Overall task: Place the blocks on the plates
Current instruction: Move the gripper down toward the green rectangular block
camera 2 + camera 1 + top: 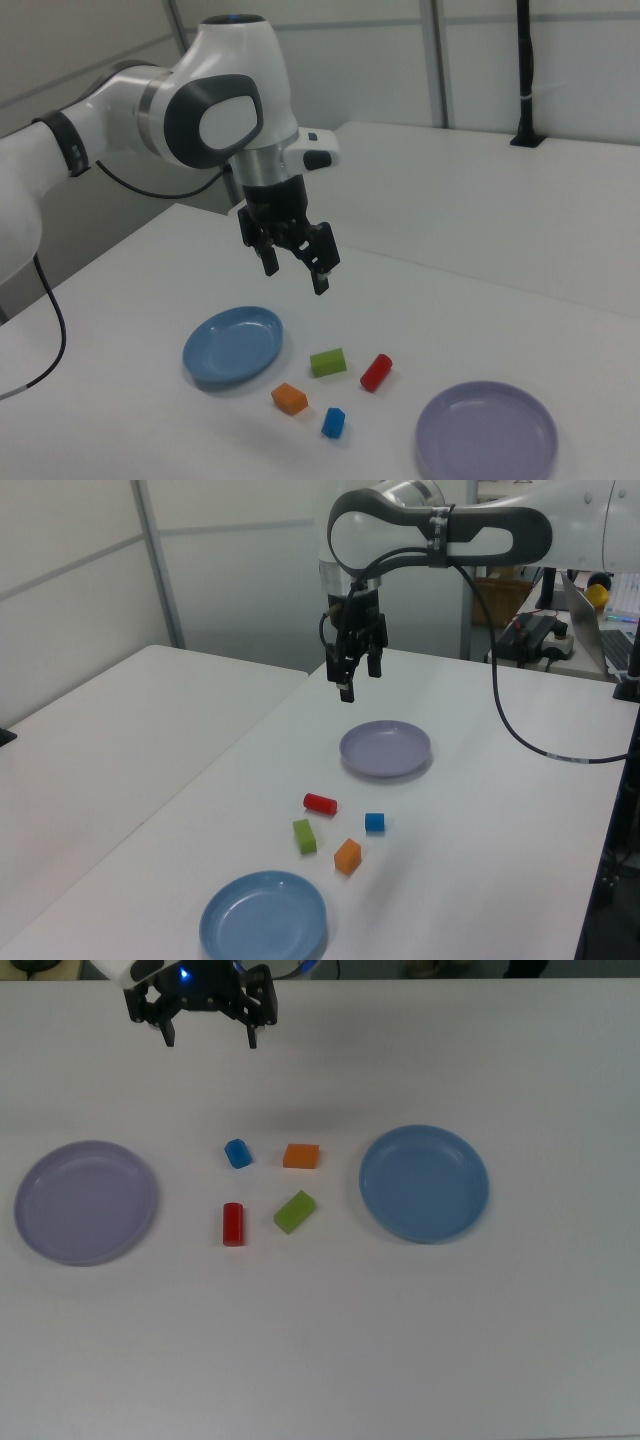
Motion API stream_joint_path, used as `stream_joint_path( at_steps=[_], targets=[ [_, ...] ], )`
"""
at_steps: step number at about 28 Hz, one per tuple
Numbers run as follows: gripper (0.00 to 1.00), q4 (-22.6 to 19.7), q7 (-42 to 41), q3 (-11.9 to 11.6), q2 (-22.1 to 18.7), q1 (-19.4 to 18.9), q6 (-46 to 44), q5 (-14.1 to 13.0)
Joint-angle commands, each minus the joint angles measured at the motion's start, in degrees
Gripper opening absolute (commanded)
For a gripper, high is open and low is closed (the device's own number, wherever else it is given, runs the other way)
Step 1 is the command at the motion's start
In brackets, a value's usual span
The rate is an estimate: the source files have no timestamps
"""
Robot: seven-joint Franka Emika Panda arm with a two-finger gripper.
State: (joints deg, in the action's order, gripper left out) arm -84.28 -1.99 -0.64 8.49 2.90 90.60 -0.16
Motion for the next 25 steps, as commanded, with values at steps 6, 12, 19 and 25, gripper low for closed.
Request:
stream_joint_path(
  at_steps=[6, 12, 19, 25],
  targets=[
    [1.00, -0.4, 1.7, -0.2, 1.8, -0.3, 1.2, 0.0],
    [1.00, -0.4, 2.6, -0.1, 5.1, -0.3, 1.3, -0.4],
    [1.00, -0.4, 2.6, 0.4, 9.5, -2.6, 6.5, -0.7],
    [1.00, -3.9, 8.9, 0.4, 12.0, -6.3, 12.7, -0.9]
  ],
)
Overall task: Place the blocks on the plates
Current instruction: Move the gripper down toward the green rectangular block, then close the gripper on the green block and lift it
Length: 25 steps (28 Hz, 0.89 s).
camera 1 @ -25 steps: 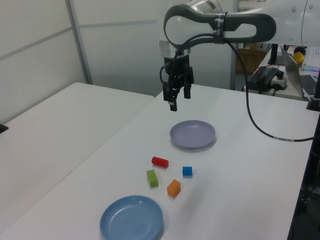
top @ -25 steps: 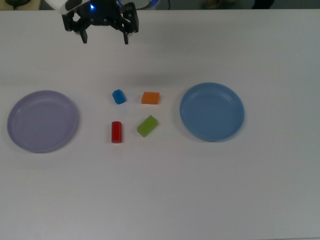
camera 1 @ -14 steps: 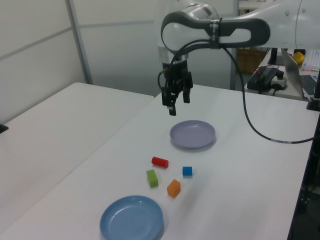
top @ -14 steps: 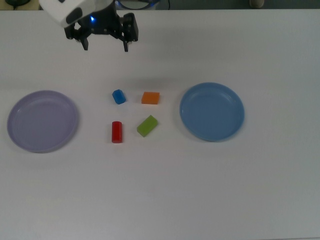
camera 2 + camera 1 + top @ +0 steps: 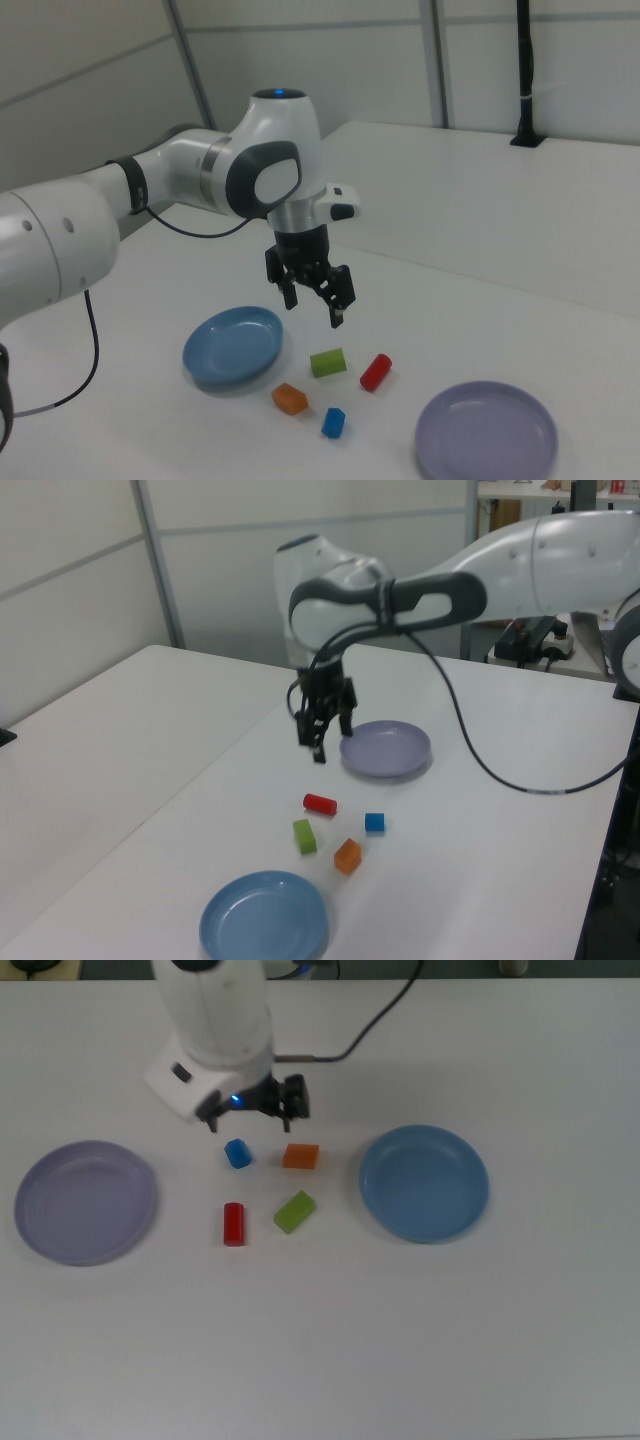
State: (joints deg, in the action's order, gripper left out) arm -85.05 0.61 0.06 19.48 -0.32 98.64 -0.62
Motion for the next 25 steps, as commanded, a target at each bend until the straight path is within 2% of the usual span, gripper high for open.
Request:
stream_joint_path(
  at_steps=[1, 5, 14, 17, 20, 21, 25],
  targets=[
    [1.00, -3.4, 7.8, -0.3, 1.6, -3.5, 5.8, -0.4],
    [1.00, -4.4, 11.0, -0.3, 4.1, -4.2, 9.9, -0.4],
    [1.00, -4.6, 11.0, -0.3, 7.8, -5.2, 10.9, -0.3],
    [1.00, -4.6, 15.3, -0.3, 8.6, -5.2, 13.1, -0.4],
    [1.00, -5.1, 23.2, -0.3, 9.2, -5.2, 16.1, -0.1],
    [0.97, -5.9, 26.9, -0.3, 9.3, -5.2, 17.8, 0.2],
    [0.85, -6.6, 29.1, -0.3, 9.3, -5.2, 19.0, 0.2]
  ],
)
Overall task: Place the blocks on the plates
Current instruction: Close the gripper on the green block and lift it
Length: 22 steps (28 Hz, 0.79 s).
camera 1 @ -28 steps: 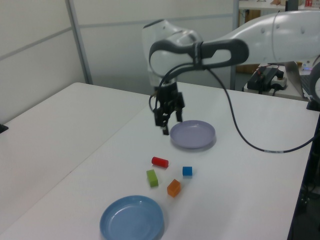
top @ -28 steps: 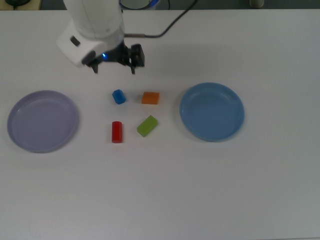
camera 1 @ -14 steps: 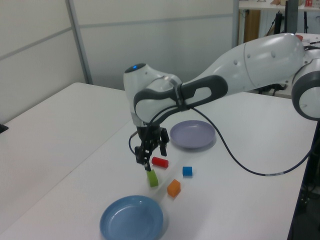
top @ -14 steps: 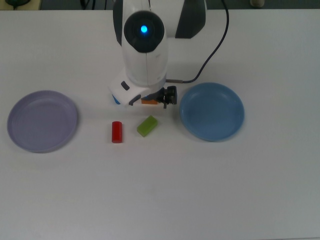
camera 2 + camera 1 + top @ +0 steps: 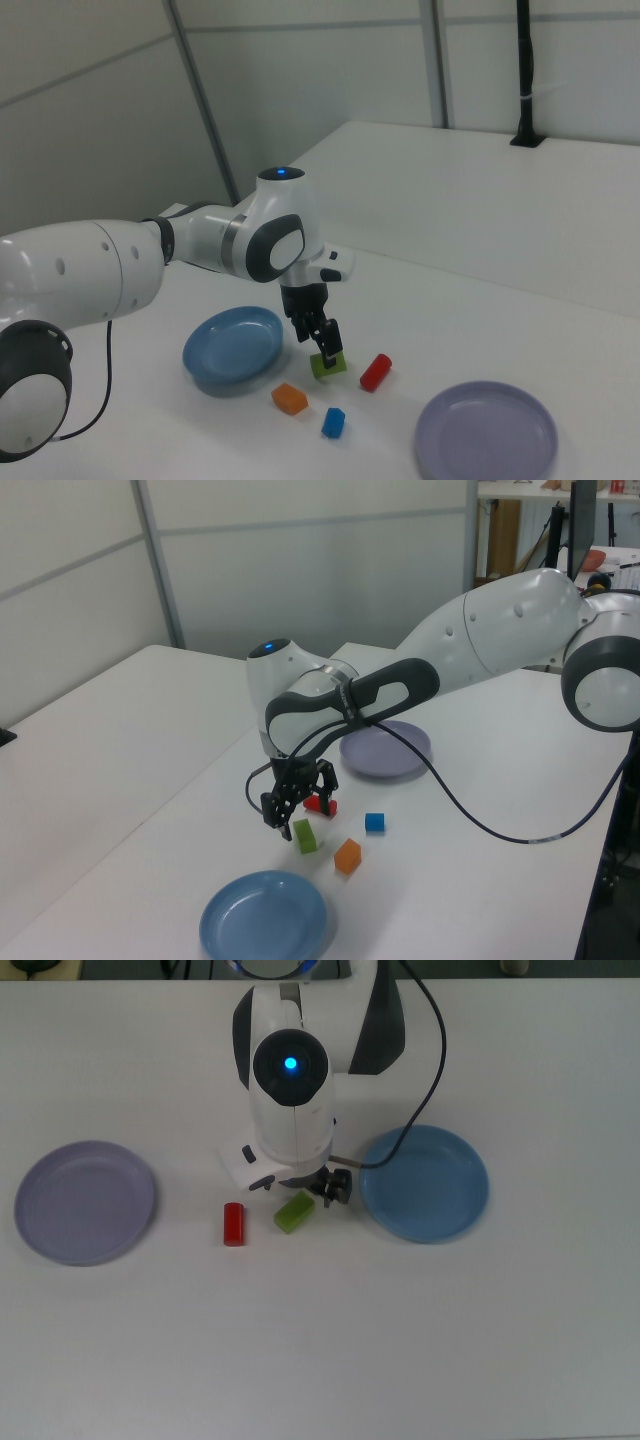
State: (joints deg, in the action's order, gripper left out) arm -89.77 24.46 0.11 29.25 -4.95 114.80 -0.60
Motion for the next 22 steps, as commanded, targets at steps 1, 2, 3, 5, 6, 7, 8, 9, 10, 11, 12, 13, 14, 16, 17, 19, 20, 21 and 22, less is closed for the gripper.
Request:
stream_joint_path(
  at_steps=[1, 2, 3, 5, 6, 7, 8, 9, 10, 11, 12, 13, 14, 16, 17, 19, 20, 21, 22],
  targets=[
    [0.78, -2.0, 5.9, -0.4, -0.4, -0.6, 3.1, -0.1],
    [0.76, -2.1, 6.6, -0.4, -0.3, -0.6, 3.2, -0.1],
    [0.75, -2.1, 7.3, -0.4, -0.2, -0.6, 3.5, -0.1],
    [0.75, -2.0, 8.8, -0.5, 0.4, -0.6, 3.8, 0.2],
    [0.74, -2.0, 9.6, -0.5, 0.5, -0.7, 4.1, 0.3],
    [0.69, -2.0, 10.6, -0.5, 0.7, -0.8, 4.3, 0.7],
    [0.65, -2.0, 11.0, -0.5, 0.7, -0.8, 4.3, 1.0],
    [0.57, -2.0, 11.0, -0.5, 0.7, -0.8, 4.4, 1.2],
    [0.48, -2.0, 11.2, -0.5, 0.8, -0.9, 4.5, 1.2],
    [0.45, -2.0, 11.5, -0.5, 0.8, -0.9, 4.8, 1.2],
    [0.45, -2.0, 12.1, -0.5, 0.8, -0.8, 5.1, 1.2],
    [0.45, -2.0, 13.6, -0.5, 0.8, -0.8, 5.6, 1.3],
    [0.45, -2.0, 14.1, -0.5, 1.0, -0.8, 5.9, 1.4],
    [0.45, -1.9, 14.5, -0.5, 1.5, -0.8, 6.2, 1.5],
    [0.40, -1.9, 14.3, -0.5, 1.6, -0.9, 6.2, 1.7],
    [0.34, -2.0, 14.0, -0.5, 1.6, -0.9, 6.2, 2.3],
    [0.31, -2.0, 13.8, -0.5, 1.6, -0.9, 6.2, 2.8],
    [0.29, -1.9, 13.4, -0.5, 1.5, -0.9, 6.2, 3.3],
    [0.25, -1.9, 12.3, -0.5, 1.4, -0.9, 6.0, 3.8]
  ],
)
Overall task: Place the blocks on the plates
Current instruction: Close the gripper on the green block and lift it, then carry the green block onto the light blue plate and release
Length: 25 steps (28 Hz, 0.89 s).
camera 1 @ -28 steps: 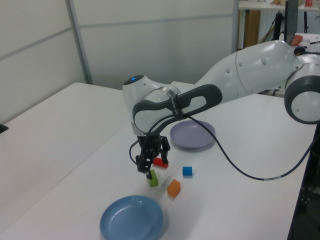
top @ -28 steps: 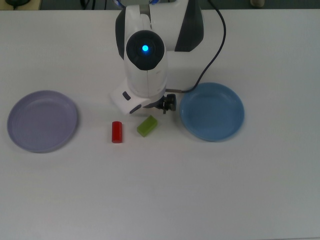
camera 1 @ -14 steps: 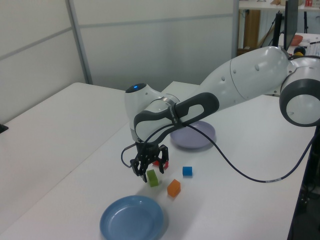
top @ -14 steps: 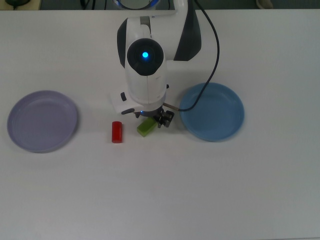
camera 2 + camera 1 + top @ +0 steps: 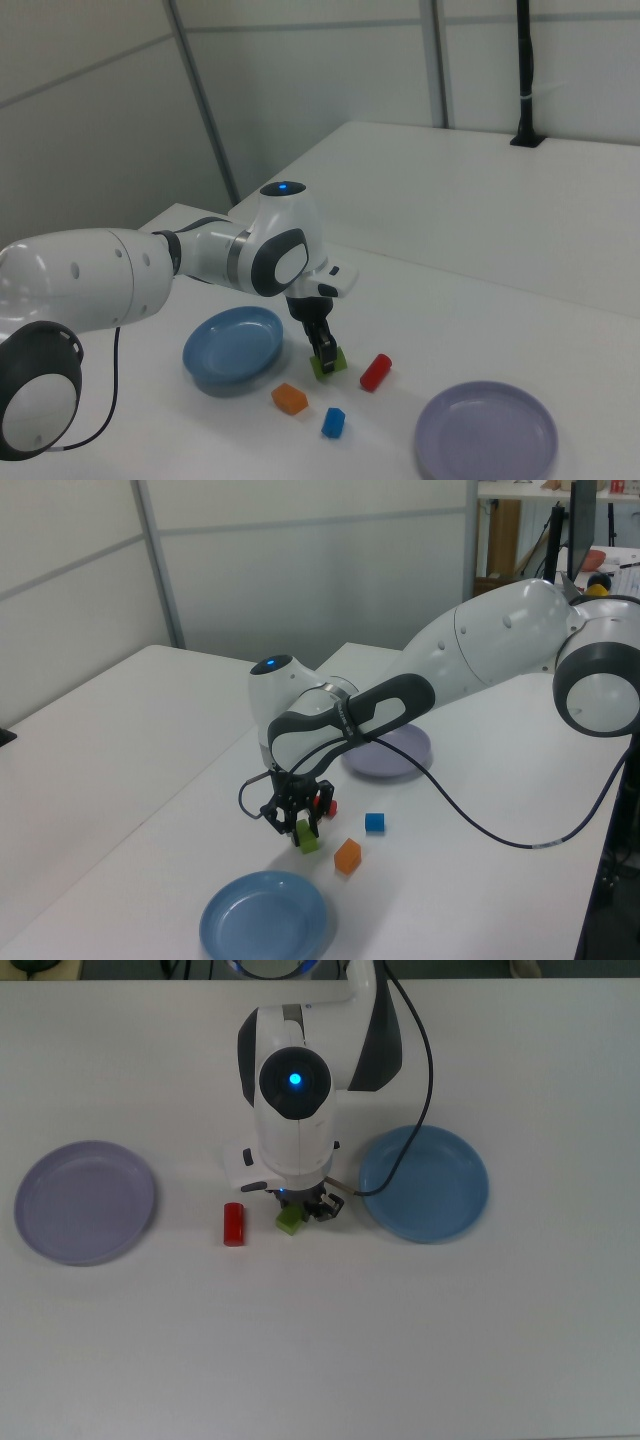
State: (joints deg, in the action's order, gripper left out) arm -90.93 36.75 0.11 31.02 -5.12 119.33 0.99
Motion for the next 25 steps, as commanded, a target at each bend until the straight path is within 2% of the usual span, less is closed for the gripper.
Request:
stream_joint_path(
  at_steps=[1, 8, 10, 16, 21, 24, 25],
  targets=[
    [0.23, -0.7, -0.8, -0.5, -0.4, -0.8, 1.4, 2.3],
    [0.23, -0.7, -7.5, -0.4, -2.6, -0.9, -1.5, 2.2],
    [0.23, -0.5, -11.2, 0.5, -4.0, -0.9, -3.3, 2.1],
    [0.24, -0.3, -15.7, 4.0, -7.5, -0.9, -6.4, 1.6],
    [0.25, -0.3, -15.7, 9.1, -7.3, -1.0, -7.7, 2.3],
    [0.26, -0.3, -15.7, 10.6, -6.8, -1.3, -7.5, 2.3],
    [0.30, -0.3, -15.8, 10.9, -6.3, -2.6, -7.1, 2.5]
  ],
)
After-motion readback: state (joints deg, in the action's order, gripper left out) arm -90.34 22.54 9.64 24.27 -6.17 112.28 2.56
